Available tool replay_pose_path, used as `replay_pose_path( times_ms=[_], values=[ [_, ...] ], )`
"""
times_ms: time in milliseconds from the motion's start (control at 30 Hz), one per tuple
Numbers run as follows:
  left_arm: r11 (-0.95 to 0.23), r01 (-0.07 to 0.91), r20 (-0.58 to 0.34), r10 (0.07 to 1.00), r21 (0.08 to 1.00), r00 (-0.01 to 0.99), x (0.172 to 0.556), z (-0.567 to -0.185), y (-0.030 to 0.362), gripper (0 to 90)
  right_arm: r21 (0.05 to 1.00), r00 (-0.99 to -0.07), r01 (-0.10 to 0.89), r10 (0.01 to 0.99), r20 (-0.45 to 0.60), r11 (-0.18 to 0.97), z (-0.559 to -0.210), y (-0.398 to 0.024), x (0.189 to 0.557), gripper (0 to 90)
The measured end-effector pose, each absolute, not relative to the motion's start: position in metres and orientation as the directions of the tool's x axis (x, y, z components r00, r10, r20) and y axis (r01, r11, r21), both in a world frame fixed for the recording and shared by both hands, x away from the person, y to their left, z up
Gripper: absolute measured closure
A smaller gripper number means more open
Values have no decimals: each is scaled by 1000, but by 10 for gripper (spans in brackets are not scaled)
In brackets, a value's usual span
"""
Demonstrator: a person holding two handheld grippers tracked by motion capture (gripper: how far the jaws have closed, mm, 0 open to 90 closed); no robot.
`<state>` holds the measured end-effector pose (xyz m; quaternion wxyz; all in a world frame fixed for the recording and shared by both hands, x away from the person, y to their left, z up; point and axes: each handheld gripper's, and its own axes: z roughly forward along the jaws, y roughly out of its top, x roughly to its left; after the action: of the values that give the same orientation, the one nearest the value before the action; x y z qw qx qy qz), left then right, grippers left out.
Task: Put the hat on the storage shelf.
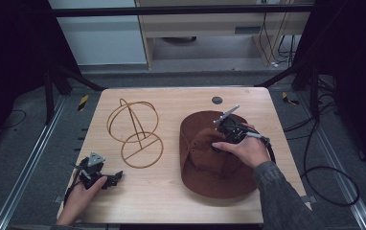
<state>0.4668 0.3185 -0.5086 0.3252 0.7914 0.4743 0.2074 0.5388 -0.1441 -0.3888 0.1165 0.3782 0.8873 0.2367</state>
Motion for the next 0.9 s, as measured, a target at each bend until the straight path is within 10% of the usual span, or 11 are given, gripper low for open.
replay_pose_path(
  times_ms=[267, 533, 900],
  values=[
    [-338, 616, 19, 885, 711, 465, 467, -509, 318, 0, 462, -694, 633, 719, -16, 621, -401, -137, 548, 414],
    [-334, 617, 15, 887, 713, 462, 467, -509, 318, 0, 452, -714, 632, 700, 23, 630, -404, -139, 552, 855],
    [-337, 615, 17, 885, 713, 465, 467, -509, 318, 0, 529, -720, 606, 693, 46, 594, -385, -152, 544, 888]
  ],
)
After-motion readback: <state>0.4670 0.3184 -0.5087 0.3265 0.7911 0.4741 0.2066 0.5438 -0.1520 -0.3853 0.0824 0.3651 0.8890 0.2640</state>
